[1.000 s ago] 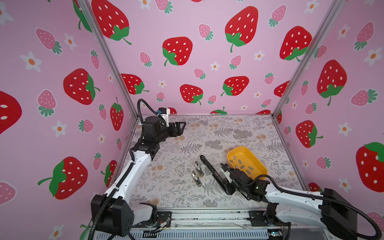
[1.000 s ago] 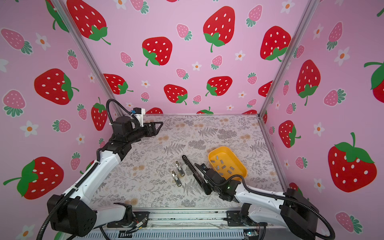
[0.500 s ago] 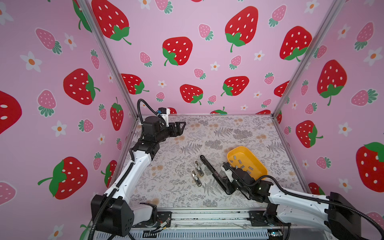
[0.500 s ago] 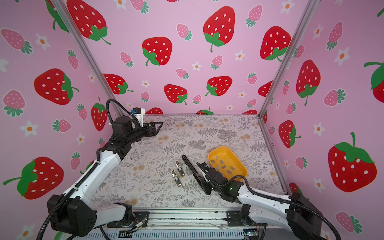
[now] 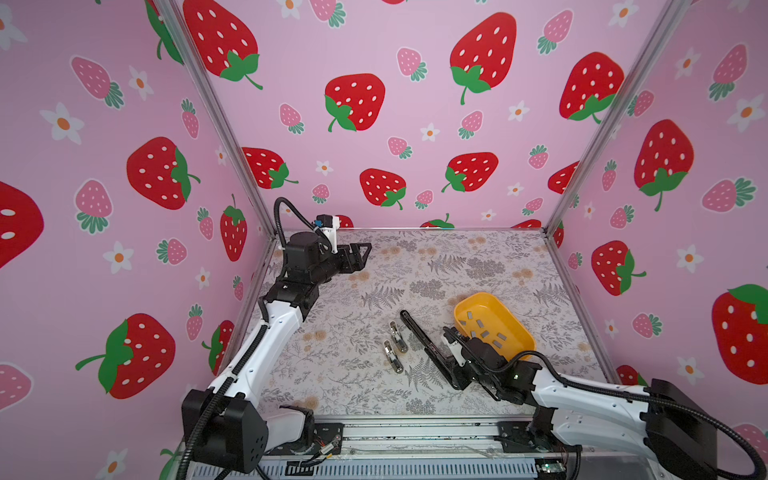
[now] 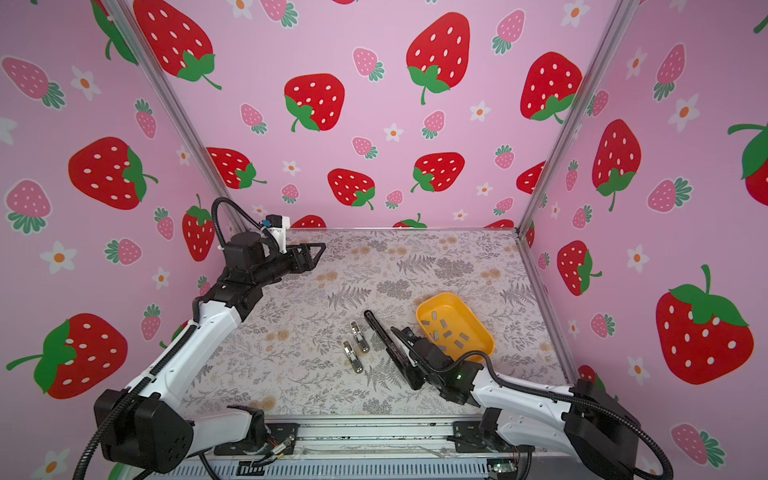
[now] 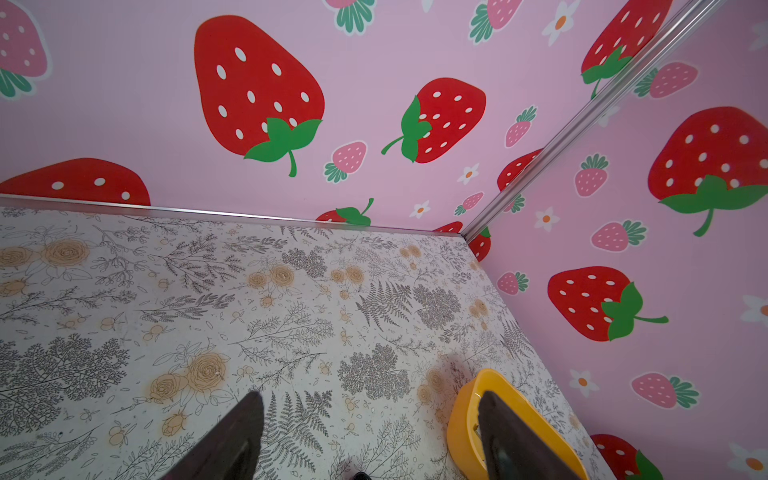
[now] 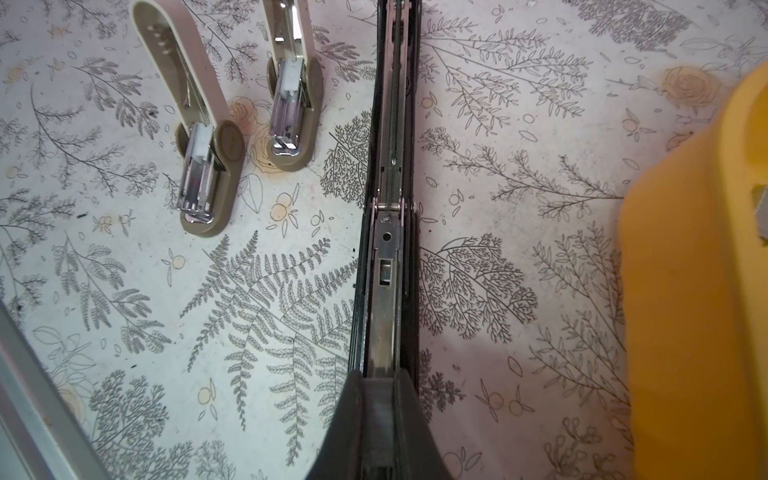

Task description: Load the staples into the stapler

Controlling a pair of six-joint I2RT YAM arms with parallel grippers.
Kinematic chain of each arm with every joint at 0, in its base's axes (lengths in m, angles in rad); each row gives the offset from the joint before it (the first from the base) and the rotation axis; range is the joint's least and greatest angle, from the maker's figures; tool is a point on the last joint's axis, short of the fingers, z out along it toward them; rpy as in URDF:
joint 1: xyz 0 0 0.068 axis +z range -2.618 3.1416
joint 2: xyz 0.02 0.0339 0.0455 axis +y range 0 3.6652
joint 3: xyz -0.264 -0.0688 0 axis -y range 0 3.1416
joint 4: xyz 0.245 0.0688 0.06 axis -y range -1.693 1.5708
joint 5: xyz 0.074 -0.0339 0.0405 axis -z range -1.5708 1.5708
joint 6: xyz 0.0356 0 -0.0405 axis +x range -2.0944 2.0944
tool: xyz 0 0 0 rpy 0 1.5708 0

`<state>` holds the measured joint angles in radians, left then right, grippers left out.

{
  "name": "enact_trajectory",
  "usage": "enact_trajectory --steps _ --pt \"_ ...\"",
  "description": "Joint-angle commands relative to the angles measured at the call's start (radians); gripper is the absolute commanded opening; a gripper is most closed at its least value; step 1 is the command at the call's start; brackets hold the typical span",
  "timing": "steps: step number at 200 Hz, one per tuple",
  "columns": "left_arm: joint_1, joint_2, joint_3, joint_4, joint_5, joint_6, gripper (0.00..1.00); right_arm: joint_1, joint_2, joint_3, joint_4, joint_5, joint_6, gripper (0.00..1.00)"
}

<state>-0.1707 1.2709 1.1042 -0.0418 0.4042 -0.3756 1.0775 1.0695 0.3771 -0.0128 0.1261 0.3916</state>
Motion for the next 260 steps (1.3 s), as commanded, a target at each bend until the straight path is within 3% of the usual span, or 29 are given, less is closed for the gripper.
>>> enact_trajectory --steps 1,208,260 --pt "0.006 -0.002 0.043 0.018 0.010 -0.011 0.82 -0.002 -0.003 0.018 0.003 -0.002 -0.009 0.08" --pt "0.012 -0.001 0.045 0.019 0.013 -0.016 0.82 -0.001 0.054 0.032 0.002 -0.009 -0.005 0.08" --pt "0.013 -0.005 0.046 0.014 0.006 -0.008 0.82 0.009 0.017 0.022 -0.047 -0.012 0.043 0.09"
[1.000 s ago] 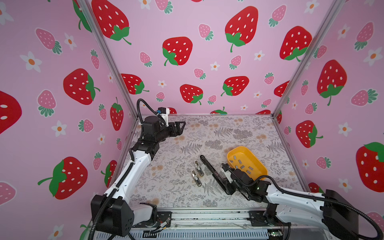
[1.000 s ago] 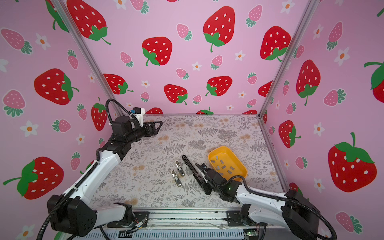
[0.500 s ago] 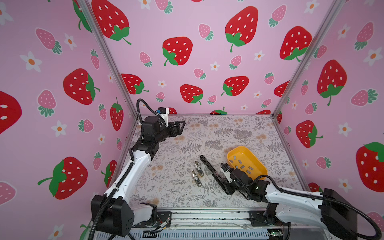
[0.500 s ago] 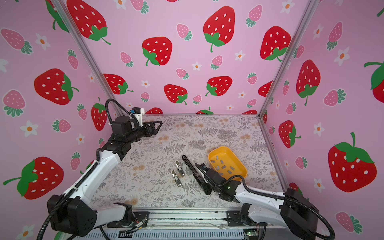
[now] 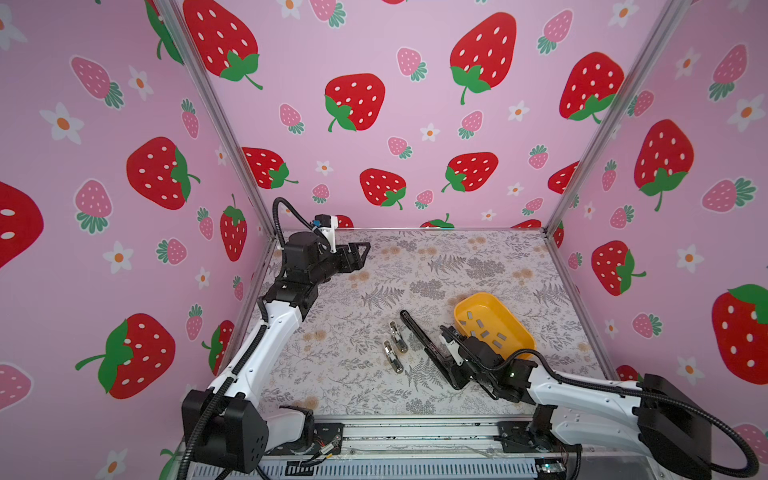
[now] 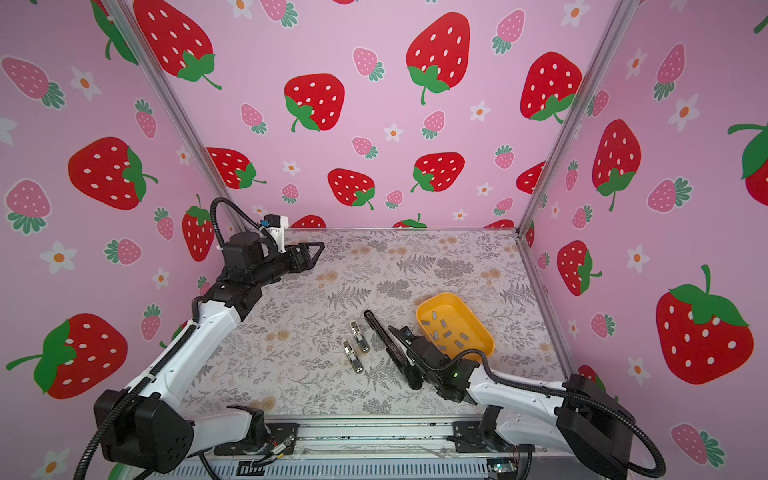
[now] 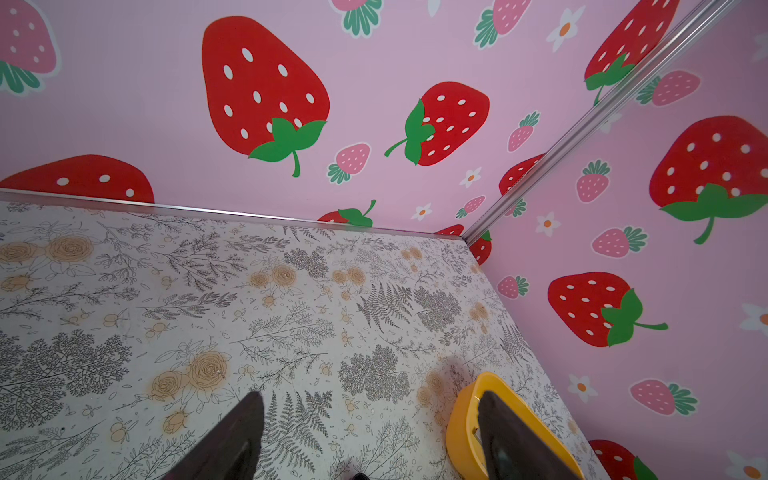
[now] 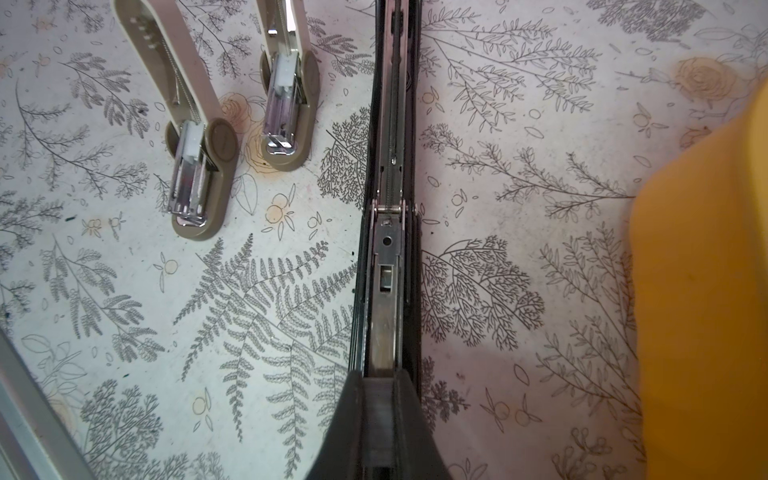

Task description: Load the staples into the stapler

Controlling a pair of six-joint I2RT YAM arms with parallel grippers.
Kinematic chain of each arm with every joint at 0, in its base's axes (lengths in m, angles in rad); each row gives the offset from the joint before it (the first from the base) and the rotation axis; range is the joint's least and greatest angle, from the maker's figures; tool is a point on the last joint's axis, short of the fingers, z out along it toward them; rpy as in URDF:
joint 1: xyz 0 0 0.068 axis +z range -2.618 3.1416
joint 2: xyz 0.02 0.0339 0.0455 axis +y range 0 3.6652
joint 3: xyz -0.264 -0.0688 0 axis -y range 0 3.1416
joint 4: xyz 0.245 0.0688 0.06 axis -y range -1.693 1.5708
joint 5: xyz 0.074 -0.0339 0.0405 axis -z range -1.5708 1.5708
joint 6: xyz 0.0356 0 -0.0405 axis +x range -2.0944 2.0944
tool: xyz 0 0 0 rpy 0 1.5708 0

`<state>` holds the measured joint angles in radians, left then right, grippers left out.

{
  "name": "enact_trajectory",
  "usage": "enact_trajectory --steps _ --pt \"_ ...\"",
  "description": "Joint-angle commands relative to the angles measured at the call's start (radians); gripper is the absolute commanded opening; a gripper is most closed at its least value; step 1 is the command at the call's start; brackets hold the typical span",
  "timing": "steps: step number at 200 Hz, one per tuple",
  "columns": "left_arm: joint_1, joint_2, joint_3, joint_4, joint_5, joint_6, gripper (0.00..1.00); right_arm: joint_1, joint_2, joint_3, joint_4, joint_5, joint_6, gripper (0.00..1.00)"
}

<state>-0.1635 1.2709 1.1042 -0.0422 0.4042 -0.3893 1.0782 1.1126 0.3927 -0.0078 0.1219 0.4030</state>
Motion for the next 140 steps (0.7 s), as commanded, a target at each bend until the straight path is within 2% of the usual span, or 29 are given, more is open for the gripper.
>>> enact_trajectory --steps 1,13,65,110,140 --pt "0.007 -0.005 0.045 0.014 0.006 0.007 0.82 0.008 -0.027 0.005 -0.053 -0.008 0.033 0.09" --pt "0.007 -0.005 0.046 0.014 0.007 0.006 0.82 0.008 -0.040 -0.002 -0.060 -0.013 0.047 0.13" --pt "0.010 -0.004 0.043 0.016 0.010 0.001 0.82 0.012 -0.039 -0.007 -0.071 -0.023 0.072 0.15" --pt "0.010 -0.004 0.040 0.021 0.011 -0.003 0.82 0.014 -0.025 -0.001 -0.077 -0.006 0.076 0.15" --pt "0.010 -0.001 0.042 0.022 0.012 -0.006 0.82 0.014 -0.046 0.004 -0.080 0.018 0.061 0.11"
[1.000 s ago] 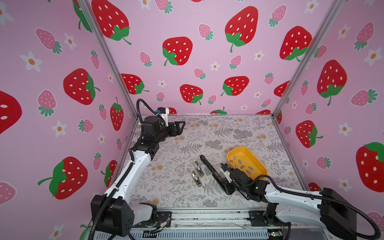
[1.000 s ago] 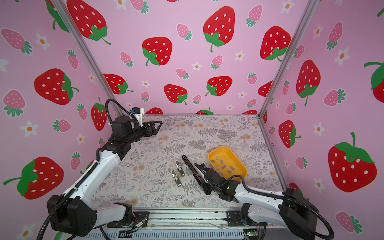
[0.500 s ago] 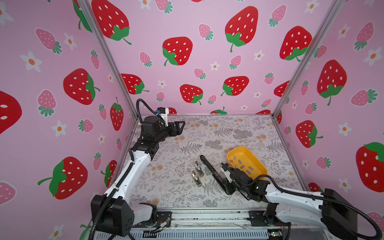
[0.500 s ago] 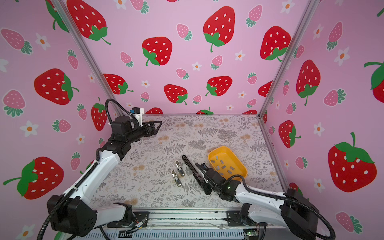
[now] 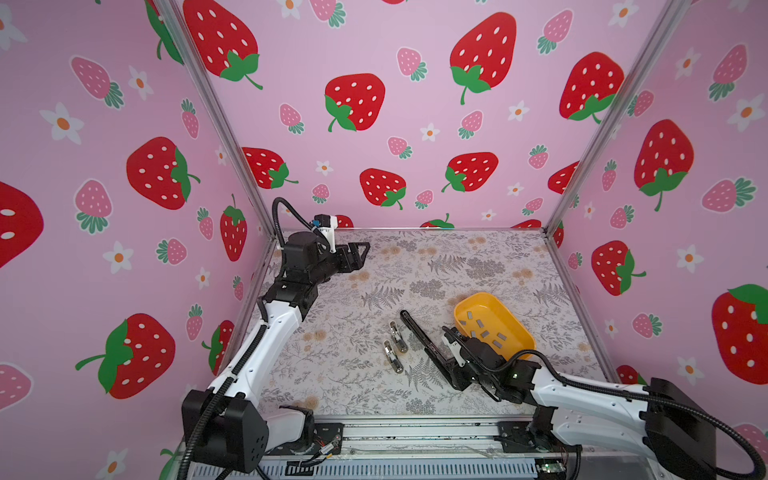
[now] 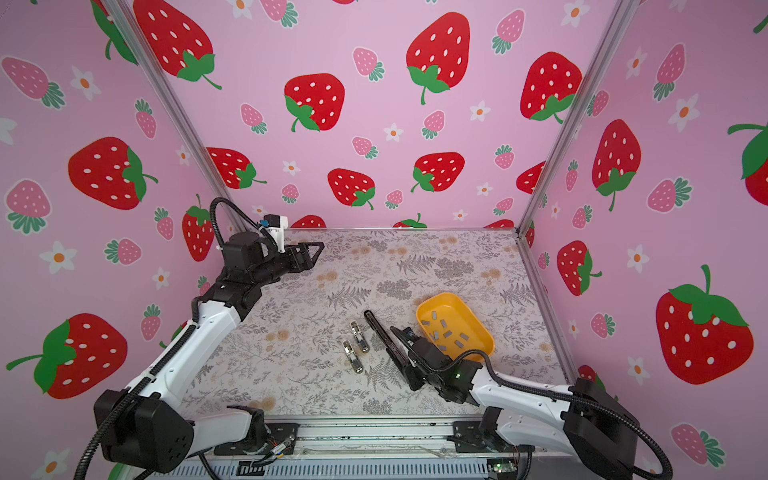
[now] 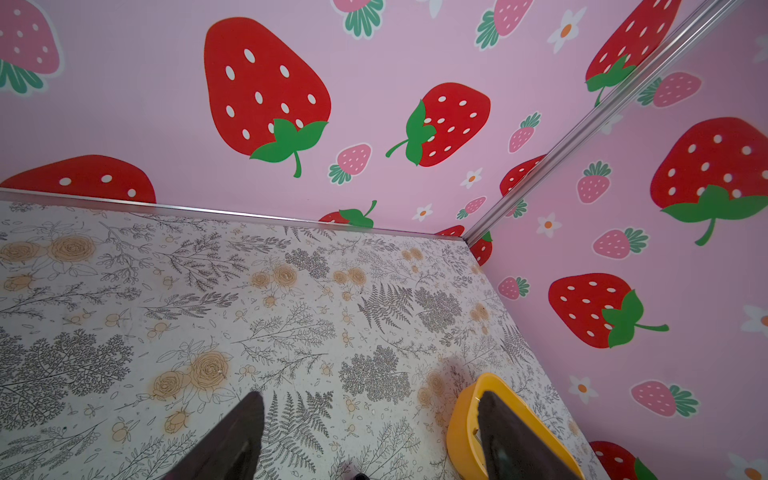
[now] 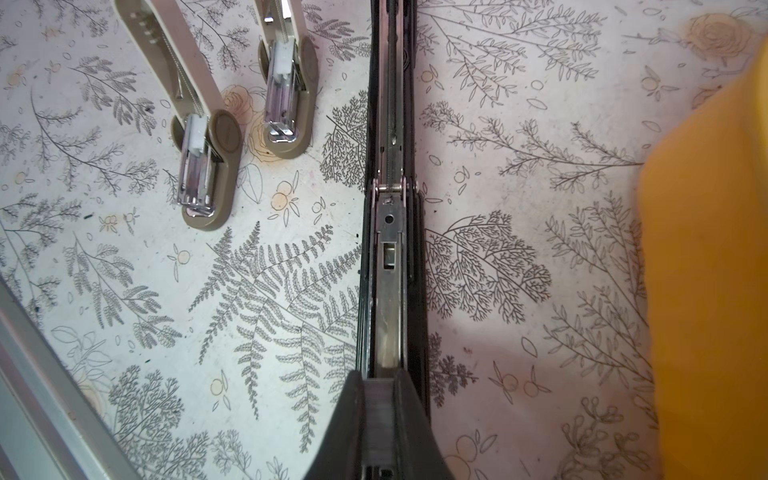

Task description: Load the staples into the stapler

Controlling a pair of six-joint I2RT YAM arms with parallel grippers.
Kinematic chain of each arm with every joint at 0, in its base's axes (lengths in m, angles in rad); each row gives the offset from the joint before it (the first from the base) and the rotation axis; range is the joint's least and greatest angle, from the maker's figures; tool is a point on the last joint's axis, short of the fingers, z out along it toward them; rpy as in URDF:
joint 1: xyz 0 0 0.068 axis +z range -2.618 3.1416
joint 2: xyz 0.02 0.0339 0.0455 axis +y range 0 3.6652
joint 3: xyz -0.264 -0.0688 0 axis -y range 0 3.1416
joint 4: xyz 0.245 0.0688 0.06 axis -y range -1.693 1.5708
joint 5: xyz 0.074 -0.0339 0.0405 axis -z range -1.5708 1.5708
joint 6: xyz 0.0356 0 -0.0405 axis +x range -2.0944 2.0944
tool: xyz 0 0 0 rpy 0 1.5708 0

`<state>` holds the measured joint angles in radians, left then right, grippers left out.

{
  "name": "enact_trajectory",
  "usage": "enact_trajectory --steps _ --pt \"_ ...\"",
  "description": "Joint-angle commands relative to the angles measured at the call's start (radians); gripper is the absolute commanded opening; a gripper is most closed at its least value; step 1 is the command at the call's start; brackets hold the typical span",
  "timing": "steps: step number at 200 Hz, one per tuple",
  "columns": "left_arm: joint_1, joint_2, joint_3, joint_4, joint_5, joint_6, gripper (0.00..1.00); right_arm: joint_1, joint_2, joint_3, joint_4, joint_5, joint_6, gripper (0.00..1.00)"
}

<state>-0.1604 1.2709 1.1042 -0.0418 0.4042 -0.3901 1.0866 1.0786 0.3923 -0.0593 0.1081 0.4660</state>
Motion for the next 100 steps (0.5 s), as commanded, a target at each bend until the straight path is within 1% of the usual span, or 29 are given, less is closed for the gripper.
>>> enact_trajectory --steps 1,50,100 --pt "0.007 -0.001 0.042 0.022 0.012 -0.005 0.82 0.006 -0.014 0.005 -0.028 0.032 -0.003 0.11" --pt "0.009 -0.002 0.041 0.021 0.010 -0.005 0.82 0.006 -0.086 0.019 -0.028 0.057 -0.047 0.11" --pt "0.009 -0.002 0.041 0.022 0.011 -0.005 0.82 0.006 -0.014 0.008 0.012 0.051 -0.049 0.11"
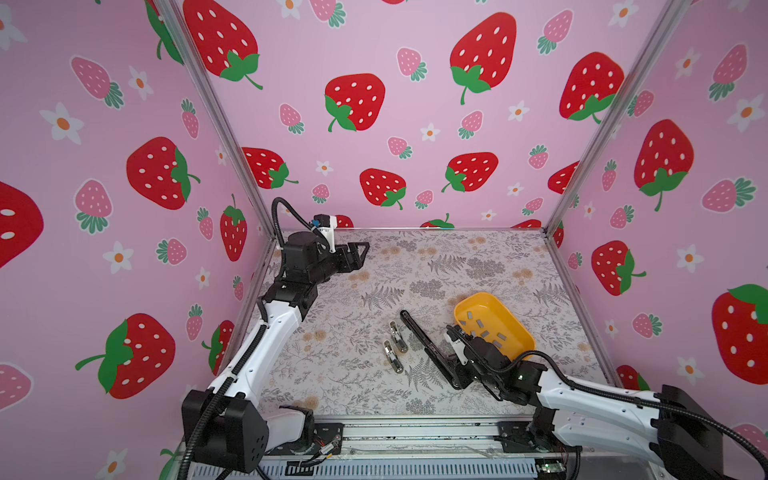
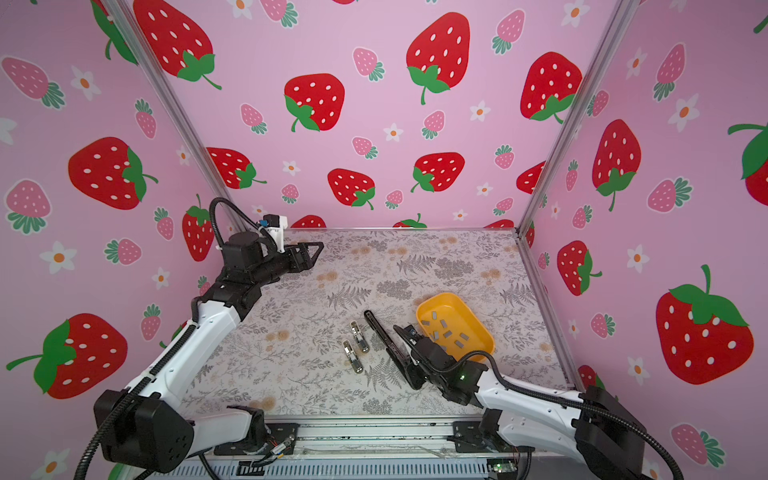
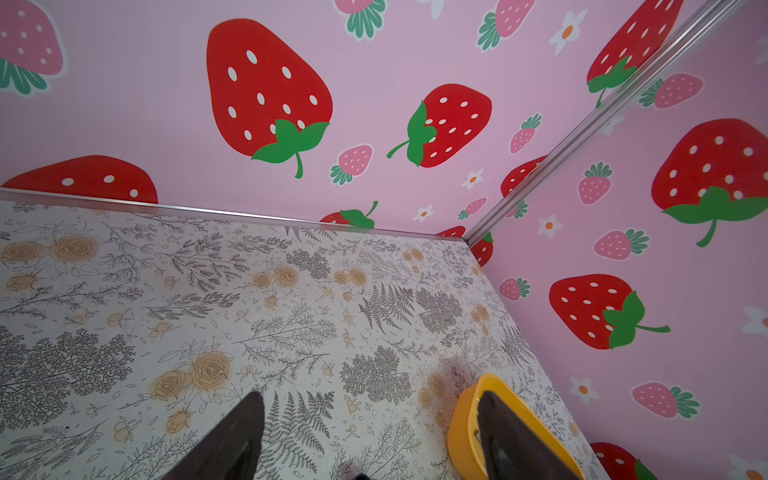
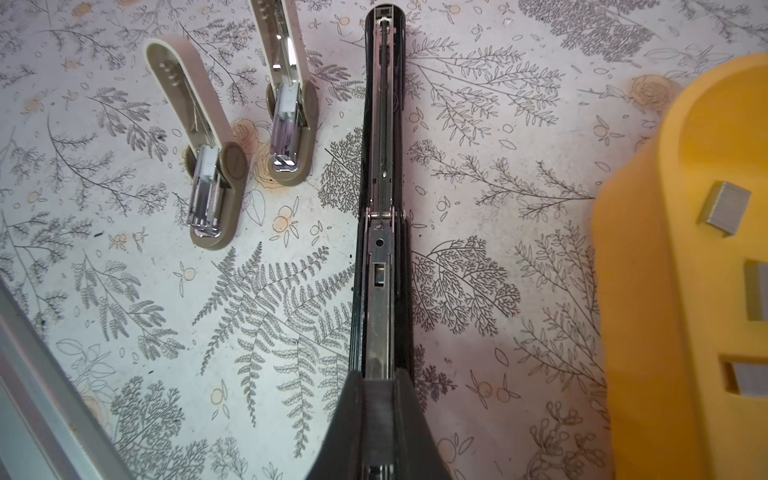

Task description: Load the staples into the stapler

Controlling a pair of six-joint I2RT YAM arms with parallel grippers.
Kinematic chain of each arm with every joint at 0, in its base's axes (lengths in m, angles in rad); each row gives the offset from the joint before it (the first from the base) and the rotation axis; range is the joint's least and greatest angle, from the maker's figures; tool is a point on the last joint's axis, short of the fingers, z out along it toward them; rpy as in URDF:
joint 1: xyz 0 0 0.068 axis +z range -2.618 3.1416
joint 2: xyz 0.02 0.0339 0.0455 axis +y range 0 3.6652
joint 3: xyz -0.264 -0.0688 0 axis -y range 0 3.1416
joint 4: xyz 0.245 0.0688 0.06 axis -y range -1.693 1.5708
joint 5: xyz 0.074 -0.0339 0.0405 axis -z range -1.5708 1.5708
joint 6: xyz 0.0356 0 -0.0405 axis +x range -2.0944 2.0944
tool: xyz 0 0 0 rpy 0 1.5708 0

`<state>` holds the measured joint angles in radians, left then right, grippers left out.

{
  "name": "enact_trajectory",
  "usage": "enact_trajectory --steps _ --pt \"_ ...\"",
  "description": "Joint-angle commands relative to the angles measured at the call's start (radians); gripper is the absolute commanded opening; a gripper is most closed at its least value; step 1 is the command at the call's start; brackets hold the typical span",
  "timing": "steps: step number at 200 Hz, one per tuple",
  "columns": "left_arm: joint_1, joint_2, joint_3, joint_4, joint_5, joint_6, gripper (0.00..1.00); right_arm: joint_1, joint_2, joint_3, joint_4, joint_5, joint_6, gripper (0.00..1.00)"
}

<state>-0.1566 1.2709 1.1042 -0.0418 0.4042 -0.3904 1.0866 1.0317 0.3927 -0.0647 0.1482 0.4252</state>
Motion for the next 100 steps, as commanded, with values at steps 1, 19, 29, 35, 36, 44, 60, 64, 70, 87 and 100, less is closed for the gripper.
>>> enact_trajectory --steps 1,19,29,35,36,44,60,64,70,87,100 --pt "0.007 -0.001 0.041 0.022 0.010 -0.005 0.82 0.006 0.034 0.008 0.017 0.011 -0.009 0.11" --pt "0.006 0.000 0.040 0.024 0.012 -0.006 0.82 0.006 0.048 0.014 0.018 0.010 -0.014 0.11" --pt "0.008 -0.001 0.041 0.025 0.012 -0.007 0.82 0.006 0.050 0.013 0.022 0.009 -0.016 0.11" --pt "0.008 -0.002 0.041 0.025 0.012 -0.008 0.82 0.006 0.050 0.013 0.022 0.009 -0.016 0.11" --pt "0.008 -0.001 0.041 0.025 0.012 -0.008 0.82 0.006 0.051 0.013 0.022 0.009 -0.016 0.11" --pt "0.009 -0.001 0.040 0.023 0.012 -0.007 0.82 0.006 0.051 0.012 0.023 0.007 -0.018 0.11" --pt "0.008 -0.002 0.039 0.026 0.012 -0.008 0.82 0.006 0.046 0.012 0.030 0.005 -0.021 0.11" --pt "0.008 -0.001 0.040 0.025 0.012 -0.010 0.82 0.006 0.042 0.010 0.031 0.004 -0.022 0.11" --pt "0.009 0.001 0.040 0.028 0.015 -0.012 0.82 0.006 0.038 0.007 0.034 0.004 -0.023 0.11" --pt "0.019 0.004 0.041 0.037 0.030 -0.021 0.82 0.006 0.020 0.002 0.040 -0.001 -0.030 0.11" --pt "0.021 0.004 0.039 0.034 0.025 -0.017 0.82 0.006 0.004 -0.005 0.051 -0.014 -0.037 0.11"
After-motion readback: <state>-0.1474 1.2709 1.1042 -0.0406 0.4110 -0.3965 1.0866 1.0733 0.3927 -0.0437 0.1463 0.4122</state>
